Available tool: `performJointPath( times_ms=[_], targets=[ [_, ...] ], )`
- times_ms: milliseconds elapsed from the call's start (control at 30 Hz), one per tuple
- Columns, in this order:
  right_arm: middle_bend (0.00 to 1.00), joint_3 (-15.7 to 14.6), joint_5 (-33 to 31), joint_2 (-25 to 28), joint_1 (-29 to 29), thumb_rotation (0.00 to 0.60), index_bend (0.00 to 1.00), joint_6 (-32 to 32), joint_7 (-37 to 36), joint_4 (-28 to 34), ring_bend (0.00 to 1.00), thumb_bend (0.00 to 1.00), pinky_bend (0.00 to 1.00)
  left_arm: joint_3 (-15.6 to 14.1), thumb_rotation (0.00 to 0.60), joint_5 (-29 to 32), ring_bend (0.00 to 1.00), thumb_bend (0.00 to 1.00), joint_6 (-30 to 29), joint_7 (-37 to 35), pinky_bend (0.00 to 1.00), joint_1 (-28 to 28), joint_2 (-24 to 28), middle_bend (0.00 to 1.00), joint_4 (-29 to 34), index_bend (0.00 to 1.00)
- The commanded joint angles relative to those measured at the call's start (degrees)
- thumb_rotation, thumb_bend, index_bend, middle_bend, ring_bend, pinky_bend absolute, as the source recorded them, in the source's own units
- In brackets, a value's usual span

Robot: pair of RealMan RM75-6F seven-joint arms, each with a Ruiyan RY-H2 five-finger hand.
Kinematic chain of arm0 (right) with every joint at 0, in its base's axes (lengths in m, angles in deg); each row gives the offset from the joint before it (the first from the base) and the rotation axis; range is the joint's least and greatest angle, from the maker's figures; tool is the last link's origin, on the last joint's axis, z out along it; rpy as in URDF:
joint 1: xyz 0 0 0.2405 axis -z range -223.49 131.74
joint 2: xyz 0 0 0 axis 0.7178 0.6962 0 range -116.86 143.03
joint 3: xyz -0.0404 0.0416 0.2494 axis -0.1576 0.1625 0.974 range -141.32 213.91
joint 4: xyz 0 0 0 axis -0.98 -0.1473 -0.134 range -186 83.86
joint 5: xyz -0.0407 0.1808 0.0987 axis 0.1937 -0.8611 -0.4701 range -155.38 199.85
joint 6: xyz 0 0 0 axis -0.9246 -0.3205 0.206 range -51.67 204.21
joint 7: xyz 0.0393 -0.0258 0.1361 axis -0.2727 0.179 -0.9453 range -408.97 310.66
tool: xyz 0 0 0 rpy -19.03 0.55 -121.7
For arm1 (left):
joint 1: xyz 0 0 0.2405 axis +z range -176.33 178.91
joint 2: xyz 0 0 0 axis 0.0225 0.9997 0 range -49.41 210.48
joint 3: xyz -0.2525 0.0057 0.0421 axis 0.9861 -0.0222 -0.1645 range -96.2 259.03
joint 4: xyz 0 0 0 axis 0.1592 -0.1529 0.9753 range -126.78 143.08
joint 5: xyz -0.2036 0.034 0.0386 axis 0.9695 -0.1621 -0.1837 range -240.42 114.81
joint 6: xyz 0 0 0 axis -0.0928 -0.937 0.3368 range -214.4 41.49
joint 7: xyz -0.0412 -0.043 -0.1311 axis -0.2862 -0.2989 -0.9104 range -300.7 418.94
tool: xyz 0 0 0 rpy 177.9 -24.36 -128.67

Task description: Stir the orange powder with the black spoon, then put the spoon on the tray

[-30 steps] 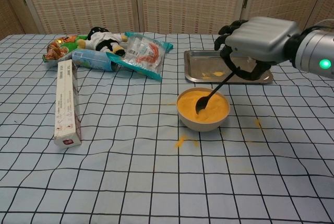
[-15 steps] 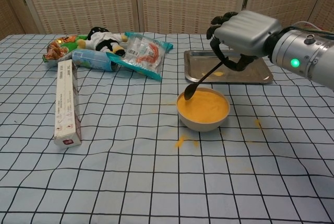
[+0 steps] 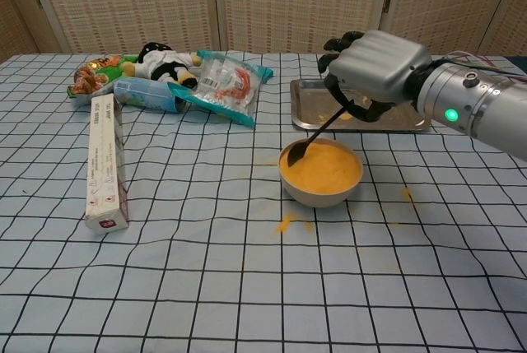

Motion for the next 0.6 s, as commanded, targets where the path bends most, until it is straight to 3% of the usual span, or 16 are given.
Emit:
performJointPath(
  times_ms=[33,267,600],
  targets=[
    [0.17,-0.68,0.57,1.00,0.29,0.600,0.99,0.19,0.99,1.20,0.00,0.45,0.09,-0.01,0.600,-0.03,0.00,0.44,-0.04,0.05,0.08,0.00,0.01,0.00,0.07,0.00],
    [0.17,-2.28,-0.64,5.66,1.46,0.600,1.00,1.62,4.19,8.38,0.00,0.46,0.09,-0.17,0.600,-0.39,0.00,0.44,-0.28,0.17,0.08,0.07,-0.01,0.00,0.18,0.00],
    [0.17,-1.12,-2.48,8.77,2.51,0.600,1.00,0.82,2.90,13.79,0.00,0.46,0.09,-0.37,0.600,-1.05,0.00,0.45,-1.06,0.27,0.08,0.34,0.12,0.00,0.44,0.00]
  ],
)
